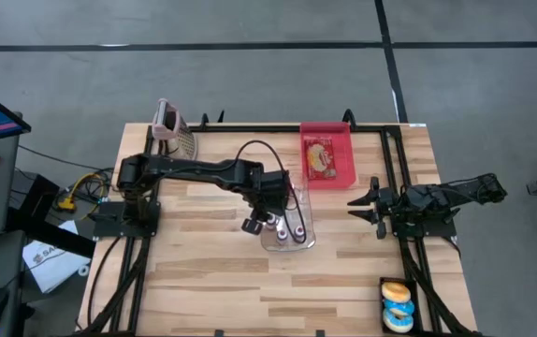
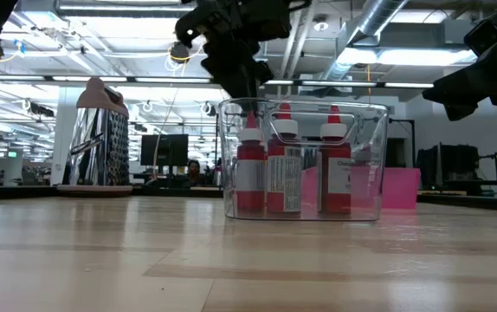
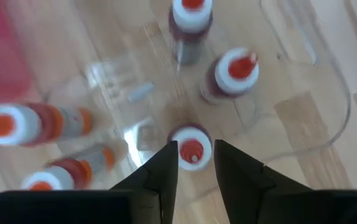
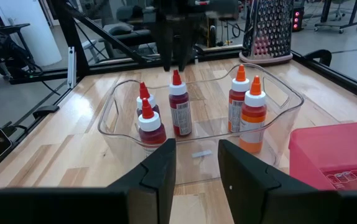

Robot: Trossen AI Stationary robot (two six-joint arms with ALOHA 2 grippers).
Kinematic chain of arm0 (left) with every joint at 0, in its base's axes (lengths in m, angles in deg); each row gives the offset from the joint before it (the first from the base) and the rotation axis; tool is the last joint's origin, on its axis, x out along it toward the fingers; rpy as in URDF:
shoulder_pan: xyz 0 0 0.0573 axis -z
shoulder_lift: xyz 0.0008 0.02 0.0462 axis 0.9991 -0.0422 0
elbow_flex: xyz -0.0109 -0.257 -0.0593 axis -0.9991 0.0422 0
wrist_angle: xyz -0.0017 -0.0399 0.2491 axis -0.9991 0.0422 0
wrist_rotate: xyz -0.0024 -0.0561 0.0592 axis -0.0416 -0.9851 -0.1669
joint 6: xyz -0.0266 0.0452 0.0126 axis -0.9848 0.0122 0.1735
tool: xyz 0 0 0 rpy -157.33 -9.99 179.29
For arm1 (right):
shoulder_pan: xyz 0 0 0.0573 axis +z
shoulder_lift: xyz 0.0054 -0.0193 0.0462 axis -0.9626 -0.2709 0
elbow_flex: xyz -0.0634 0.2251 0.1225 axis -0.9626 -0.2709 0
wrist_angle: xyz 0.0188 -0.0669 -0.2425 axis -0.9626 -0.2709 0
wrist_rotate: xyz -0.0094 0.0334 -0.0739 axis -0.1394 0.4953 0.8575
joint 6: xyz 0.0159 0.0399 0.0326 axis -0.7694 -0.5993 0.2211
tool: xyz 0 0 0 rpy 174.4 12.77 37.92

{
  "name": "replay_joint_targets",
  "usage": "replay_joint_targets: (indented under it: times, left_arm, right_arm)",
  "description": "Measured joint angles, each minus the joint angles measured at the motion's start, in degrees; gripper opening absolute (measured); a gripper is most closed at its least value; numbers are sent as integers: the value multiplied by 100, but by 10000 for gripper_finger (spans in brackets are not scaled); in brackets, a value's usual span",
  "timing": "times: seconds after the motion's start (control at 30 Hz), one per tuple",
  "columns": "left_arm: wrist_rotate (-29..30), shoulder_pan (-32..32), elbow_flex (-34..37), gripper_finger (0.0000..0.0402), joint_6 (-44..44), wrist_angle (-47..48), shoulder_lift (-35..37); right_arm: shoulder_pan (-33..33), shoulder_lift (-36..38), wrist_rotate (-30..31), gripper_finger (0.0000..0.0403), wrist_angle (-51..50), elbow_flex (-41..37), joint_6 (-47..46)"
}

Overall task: Pick & Place Food Item
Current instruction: Return to Home Position

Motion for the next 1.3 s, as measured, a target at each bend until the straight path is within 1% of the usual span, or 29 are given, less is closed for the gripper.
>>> replay_joint_targets:
  times: [0.1,0.2,0.33,0.4,0.43,0.5,0.57,0.67,0.73,0.8,0.87,0.9,0.93,1.0,1.07,1.13,1.2,1.3]
  left_arm:
    - [24,-50,0,100,-2,-89,154]
    - [236,-114,0,101,30,-121,470]
    - [288,-355,1,101,45,-43,1187]
    - [115,-657,128,98,-138,24,1661]
    - [-72,-871,306,96,-333,-41,1991]
    - [-605,-1318,810,90,-735,-249,2638]
    - [-1020,-1701,1527,84,-1042,-615,3384]
    - [-1379,-1961,2842,78,-1587,-1633,4538]
    - [-1403,-1969,3817,77,-2139,-2604,5247]
    - [-1376,-1916,4770,77,-2762,-3864,5768]
    - [-1210,-1843,5596,76,-3208,-5111,6044]
    - [-1091,-1814,5875,76,-3304,-5643,6071]
    - [-1019,-1809,6092,76,-3348,-6034,6055]
    - [-932,-1874,6324,76,-3220,-6366,5931]
    - [-964,-1996,6395,76,-3034,-6382,5844]
    - [-1206,-2106,6486,76,-2955,-6393,5910]
    - [-1369,-2162,6688,76,-2875,-6426,6228]
    - [-1322,-2195,7195,76,-2819,-6488,6960]
  right_arm:
    - [2,0,0,113,0,-1,0]
    - [1,-2,0,113,2,0,0]
    - [0,-2,0,113,4,0,0]
    - [0,-2,0,113,4,0,0]
    - [2,-2,0,113,4,0,0]
    - [2,-2,0,113,4,0,0]
    - [1,-2,-1,113,4,0,0]
    - [2,-2,-2,113,2,0,0]
    - [0,-2,0,113,2,0,0]
    - [1,-2,-2,113,2,0,0]
    - [1,-2,-1,113,2,0,0]
    - [0,-2,-2,113,2,0,0]
    - [0,-2,-2,113,2,0,0]
    - [2,-2,0,113,2,0,0]
    - [2,-2,-3,113,2,0,0]
    - [1,-2,1,113,2,0,0]
    - [2,-2,0,113,2,0,0]
    - [2,-2,-2,113,1,0,0]
